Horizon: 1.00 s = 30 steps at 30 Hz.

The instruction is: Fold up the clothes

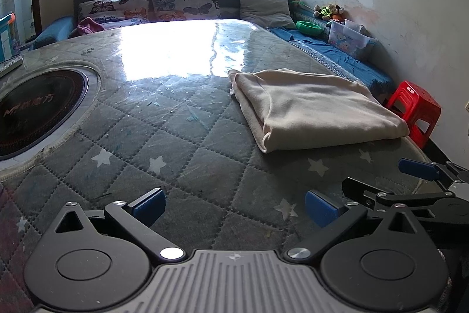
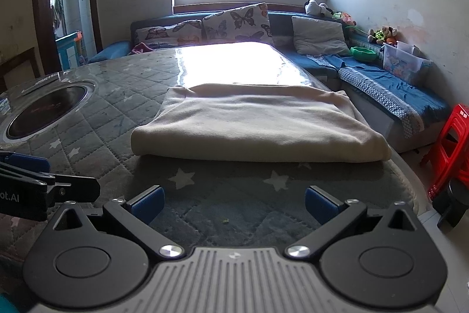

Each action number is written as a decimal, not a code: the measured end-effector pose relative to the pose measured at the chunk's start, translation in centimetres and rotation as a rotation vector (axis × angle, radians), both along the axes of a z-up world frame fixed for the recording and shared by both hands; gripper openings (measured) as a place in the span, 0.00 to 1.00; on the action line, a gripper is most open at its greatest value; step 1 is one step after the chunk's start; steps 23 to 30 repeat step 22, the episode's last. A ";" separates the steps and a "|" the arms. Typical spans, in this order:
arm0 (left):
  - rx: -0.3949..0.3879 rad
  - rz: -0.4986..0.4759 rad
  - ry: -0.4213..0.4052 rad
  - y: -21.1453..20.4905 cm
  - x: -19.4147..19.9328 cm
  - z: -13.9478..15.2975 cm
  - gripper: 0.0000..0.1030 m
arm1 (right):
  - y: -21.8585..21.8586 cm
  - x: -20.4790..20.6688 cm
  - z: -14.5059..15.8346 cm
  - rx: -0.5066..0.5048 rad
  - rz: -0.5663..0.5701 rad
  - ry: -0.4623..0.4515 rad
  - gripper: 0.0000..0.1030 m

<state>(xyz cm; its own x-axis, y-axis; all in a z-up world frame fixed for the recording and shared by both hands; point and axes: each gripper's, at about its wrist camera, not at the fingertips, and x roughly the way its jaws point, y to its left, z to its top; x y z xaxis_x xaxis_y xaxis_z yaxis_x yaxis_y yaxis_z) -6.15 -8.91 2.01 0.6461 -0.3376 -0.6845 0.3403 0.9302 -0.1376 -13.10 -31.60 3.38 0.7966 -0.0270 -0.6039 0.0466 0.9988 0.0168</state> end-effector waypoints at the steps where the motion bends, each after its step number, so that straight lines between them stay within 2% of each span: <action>1: 0.000 0.000 0.000 0.0 0.0 0.0 1.00 | 0.0 0.0 0.0 -0.001 0.001 0.000 1.00; 30: 0.020 -0.009 -0.005 -0.4 1.0 0.1 1.00 | 0.2 1.0 0.1 -0.004 0.010 0.005 1.00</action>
